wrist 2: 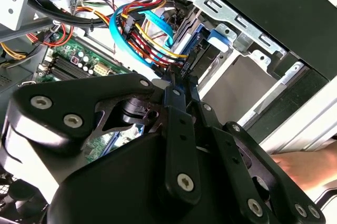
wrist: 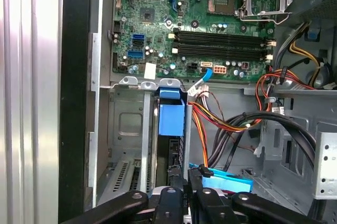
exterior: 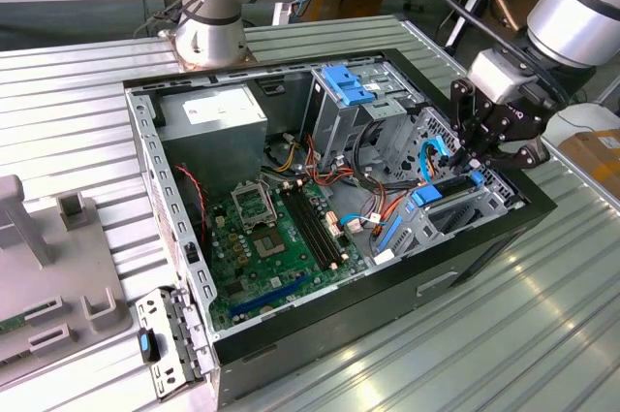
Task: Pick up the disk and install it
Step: 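Insert the first disk wire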
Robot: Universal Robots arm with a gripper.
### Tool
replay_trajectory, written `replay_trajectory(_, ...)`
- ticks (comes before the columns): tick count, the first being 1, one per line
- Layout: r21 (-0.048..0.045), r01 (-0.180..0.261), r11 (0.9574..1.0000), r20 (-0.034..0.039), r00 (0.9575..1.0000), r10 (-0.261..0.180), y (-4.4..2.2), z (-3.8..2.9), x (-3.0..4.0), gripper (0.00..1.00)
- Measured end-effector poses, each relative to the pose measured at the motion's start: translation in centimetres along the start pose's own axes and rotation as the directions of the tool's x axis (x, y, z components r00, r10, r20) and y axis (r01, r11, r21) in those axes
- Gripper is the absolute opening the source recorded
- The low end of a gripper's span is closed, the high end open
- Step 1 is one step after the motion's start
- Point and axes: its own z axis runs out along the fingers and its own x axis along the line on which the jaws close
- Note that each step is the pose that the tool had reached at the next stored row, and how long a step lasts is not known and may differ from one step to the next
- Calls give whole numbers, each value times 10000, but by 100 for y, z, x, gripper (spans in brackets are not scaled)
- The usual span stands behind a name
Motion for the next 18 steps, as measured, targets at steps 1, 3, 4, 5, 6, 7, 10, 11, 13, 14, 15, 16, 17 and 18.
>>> replay_trajectory(1, 0, -4, 10000, 1, 10000, 4, 0, 2, 1, 17)
replay_trajectory(3, 2, -29, 10000, -3, 10000, 29, 0, 18, 2, 17)
replay_trajectory(4, 3, -56, 10000, -4, 10000, 56, 0, 25, 2, 17)
replay_trajectory(5, 6, -98, 10000, -8, 10000, 98, -2, 25, 3, 17)
replay_trajectory(6, 11, -179, 9998, -10, 9998, 179, -3, 27, 3, 17)
replay_trajectory(7, 17, -271, 9996, -11, 9996, 271, -3, 29, 3, 17)
replay_trajectory(10, 25, -398, 9992, -13, 9992, 398, -4, 30, 4, 17)
replay_trajectory(11, 26, -400, 9992, -13, 9992, 400, -5, 31, 4, 17)
replay_trajectory(13, 25, -401, 9992, -11, 9992, 401, -9, 35, 5, 17)
replay_trajectory(14, 25, -400, 9992, -10, 9992, 400, -11, 37, 9, 17)
replay_trajectory(15, 25, -399, 9992, -11, 9992, 399, -14, 37, 16, 17)
replay_trajectory(16, 25, -400, 9992, -13, 9992, 400, -15, 37, 24, 17)
replay_trajectory(17, 26, -401, 9992, -12, 9992, 401, -15, 38, 43, 17)
replay_trajectory(18, 25, -400, 9992, -13, 9992, 400, -15, 38, 56, 17)
